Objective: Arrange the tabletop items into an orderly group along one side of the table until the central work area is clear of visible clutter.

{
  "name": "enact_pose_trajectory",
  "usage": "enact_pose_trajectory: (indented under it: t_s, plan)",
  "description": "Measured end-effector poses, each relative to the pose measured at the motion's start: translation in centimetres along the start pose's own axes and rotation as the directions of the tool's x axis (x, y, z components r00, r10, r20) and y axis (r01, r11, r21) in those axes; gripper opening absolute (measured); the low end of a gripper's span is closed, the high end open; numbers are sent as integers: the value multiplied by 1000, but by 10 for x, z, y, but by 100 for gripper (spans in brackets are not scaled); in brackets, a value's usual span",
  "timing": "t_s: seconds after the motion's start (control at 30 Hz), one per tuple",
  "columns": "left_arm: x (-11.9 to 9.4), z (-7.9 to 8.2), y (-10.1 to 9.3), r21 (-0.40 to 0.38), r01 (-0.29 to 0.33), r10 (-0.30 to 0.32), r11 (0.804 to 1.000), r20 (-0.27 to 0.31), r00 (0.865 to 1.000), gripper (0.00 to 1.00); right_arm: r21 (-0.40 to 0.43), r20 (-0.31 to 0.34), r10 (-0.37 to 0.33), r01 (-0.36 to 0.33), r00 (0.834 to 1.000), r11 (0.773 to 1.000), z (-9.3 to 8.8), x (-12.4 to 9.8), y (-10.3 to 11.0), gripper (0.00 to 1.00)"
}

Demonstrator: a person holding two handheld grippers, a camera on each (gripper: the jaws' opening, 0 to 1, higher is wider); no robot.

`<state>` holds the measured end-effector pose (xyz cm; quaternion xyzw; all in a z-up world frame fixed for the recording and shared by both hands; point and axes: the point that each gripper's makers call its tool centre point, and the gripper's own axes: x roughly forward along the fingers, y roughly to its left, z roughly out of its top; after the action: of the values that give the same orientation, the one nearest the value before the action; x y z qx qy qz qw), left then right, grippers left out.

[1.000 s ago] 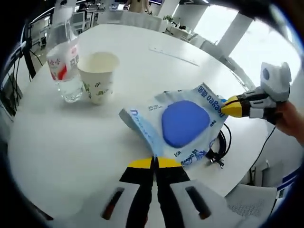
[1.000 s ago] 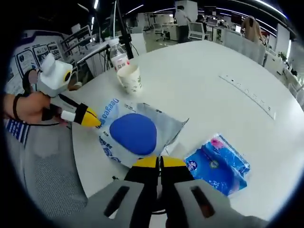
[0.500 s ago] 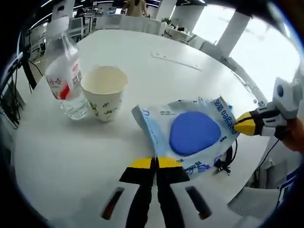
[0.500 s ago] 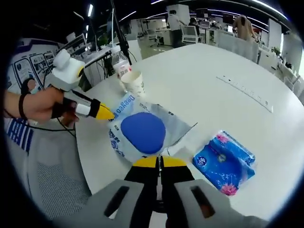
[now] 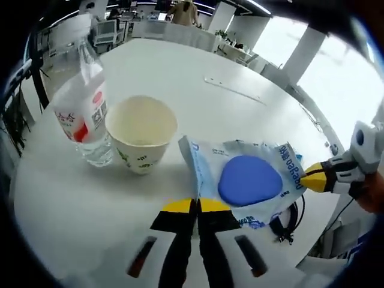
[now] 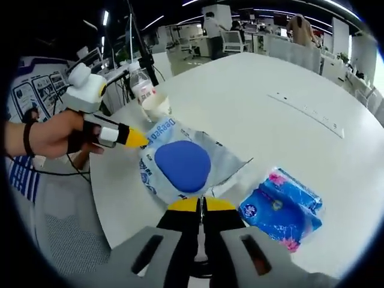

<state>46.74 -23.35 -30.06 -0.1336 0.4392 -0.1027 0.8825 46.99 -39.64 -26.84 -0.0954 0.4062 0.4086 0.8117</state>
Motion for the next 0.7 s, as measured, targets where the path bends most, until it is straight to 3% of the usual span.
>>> enact_pose_trajectory:
  t_s: [0.2, 0.7]
  plan:
    - [11, 3, 0, -25, -10, 10, 1000, 4, 1000, 0, 64, -2, -15, 15, 1000, 998, -6, 12, -15, 0]
    - [22, -1, 6, -57, -12, 11, 998, -8, 1000, 0, 114, -27, -19, 22, 999, 993, -23, 26, -21, 0]
